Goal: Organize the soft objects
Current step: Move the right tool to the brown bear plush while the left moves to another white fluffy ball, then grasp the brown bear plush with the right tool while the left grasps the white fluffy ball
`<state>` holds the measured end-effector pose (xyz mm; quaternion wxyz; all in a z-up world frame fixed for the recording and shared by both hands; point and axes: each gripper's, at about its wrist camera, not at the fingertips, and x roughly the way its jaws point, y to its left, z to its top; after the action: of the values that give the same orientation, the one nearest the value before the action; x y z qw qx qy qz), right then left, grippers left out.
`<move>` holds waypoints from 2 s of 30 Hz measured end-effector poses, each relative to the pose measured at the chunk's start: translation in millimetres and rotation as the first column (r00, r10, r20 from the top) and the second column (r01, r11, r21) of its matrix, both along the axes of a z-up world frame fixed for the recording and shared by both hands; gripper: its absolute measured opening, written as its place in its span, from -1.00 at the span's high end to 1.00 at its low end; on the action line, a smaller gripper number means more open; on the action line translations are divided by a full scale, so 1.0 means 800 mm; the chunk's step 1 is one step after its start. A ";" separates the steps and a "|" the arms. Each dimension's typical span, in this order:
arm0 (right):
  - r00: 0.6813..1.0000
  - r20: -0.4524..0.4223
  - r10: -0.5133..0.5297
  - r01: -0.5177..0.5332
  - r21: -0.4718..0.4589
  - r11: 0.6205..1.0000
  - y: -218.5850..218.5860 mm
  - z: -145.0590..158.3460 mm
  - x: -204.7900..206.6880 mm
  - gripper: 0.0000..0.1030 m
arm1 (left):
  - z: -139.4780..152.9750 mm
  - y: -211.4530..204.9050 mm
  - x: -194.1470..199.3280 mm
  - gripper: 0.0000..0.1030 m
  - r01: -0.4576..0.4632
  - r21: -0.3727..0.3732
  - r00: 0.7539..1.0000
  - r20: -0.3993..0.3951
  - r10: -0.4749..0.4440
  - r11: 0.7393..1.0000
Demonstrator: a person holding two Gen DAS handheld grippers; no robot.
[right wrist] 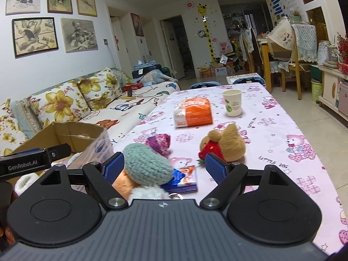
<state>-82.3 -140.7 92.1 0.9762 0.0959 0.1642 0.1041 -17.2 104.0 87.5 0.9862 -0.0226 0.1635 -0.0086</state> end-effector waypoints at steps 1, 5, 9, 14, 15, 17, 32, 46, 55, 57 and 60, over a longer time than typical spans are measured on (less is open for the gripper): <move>1.000 -0.001 -0.006 0.006 0.000 1.000 0.001 -0.001 0.000 -0.98 | -0.001 -0.002 0.000 -0.72 0.004 0.003 1.000 -0.001 -0.004 1.000; 1.000 -0.005 -0.031 0.031 -0.007 0.999 0.002 -0.002 0.001 -0.98 | -0.003 -0.013 -0.002 -0.72 0.022 0.013 1.000 -0.004 -0.021 1.000; 0.998 -0.011 -0.055 0.055 -0.005 0.998 0.001 -0.005 0.002 -0.98 | -0.006 -0.026 -0.002 -0.72 0.049 0.030 0.999 -0.009 -0.049 0.998; 0.996 -0.028 -0.090 0.090 -0.011 0.996 0.001 -0.008 0.007 -0.98 | -0.012 -0.045 -0.003 -0.72 0.090 0.049 0.996 -0.023 -0.089 0.995; 0.995 -0.033 -0.098 0.098 -0.013 0.995 0.000 -0.010 0.009 -0.98 | -0.014 -0.049 -0.004 -0.72 0.101 0.055 0.995 -0.027 -0.100 0.993; 0.992 -0.043 -0.116 0.115 -0.012 0.993 -0.005 -0.013 0.013 -0.99 | -0.017 -0.059 -0.005 -0.72 0.124 0.066 0.992 -0.038 -0.122 0.990; 0.982 -0.124 -0.142 0.141 -0.021 0.990 -0.008 -0.041 0.073 -1.00 | -0.067 -0.109 0.012 -0.69 0.212 0.080 0.963 -0.188 -0.194 0.974; 0.986 -0.107 -0.127 0.105 -0.191 0.976 0.016 -0.049 0.139 -1.00 | -0.095 -0.117 0.036 -0.66 0.204 0.066 0.951 -0.248 -0.182 0.977; 0.990 -0.065 -0.123 0.094 -0.336 0.937 0.033 -0.065 0.163 -1.00 | -0.107 -0.121 0.051 -0.59 0.213 0.068 0.943 -0.276 -0.187 0.975; 0.989 -0.065 -0.129 0.098 -0.358 0.929 0.036 -0.064 0.167 -1.00 | -0.108 -0.120 0.055 -0.44 0.208 0.062 0.939 -0.292 -0.182 0.976; 0.990 -0.065 -0.129 0.098 -0.353 0.930 0.032 -0.062 0.168 -1.00 | -0.109 -0.116 0.059 -0.18 0.196 0.031 0.937 -0.301 -0.178 0.980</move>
<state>52.0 -115.2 42.3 0.9741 -0.0649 0.2164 0.0124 29.6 11.1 0.6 0.9454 0.0217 0.3114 -0.0941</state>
